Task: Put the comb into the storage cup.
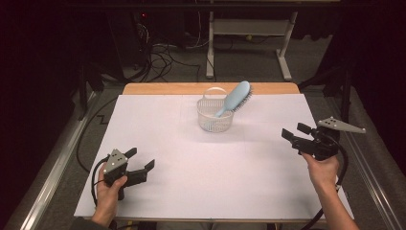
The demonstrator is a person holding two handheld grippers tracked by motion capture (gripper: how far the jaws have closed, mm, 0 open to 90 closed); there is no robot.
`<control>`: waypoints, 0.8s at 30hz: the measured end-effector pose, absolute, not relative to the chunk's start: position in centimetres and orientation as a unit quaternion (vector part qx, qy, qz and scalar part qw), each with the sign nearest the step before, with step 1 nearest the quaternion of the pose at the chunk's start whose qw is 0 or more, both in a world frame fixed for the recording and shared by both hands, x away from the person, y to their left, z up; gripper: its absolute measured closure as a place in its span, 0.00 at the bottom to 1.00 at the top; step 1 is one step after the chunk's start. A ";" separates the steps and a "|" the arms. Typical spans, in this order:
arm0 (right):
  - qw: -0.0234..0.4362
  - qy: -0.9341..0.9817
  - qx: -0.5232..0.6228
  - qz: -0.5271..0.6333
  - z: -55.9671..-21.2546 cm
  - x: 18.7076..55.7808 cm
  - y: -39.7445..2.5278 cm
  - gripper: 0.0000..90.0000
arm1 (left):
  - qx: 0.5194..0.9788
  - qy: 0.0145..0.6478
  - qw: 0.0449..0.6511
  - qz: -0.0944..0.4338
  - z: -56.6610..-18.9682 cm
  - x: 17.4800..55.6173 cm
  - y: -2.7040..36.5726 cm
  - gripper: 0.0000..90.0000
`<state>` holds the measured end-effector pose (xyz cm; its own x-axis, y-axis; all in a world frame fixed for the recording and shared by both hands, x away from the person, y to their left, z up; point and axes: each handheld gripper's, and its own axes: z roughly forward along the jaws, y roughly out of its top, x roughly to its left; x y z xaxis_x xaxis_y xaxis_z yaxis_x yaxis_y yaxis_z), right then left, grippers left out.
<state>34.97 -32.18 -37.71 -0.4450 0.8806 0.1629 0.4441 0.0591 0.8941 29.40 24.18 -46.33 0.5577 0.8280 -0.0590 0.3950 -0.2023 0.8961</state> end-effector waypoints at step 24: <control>0.226 0.716 0.450 0.484 -37.7 32.9 -31.7 0.30 | 0.747 0.407 0.475 0.226 -46.4 29.4 24.1 0.20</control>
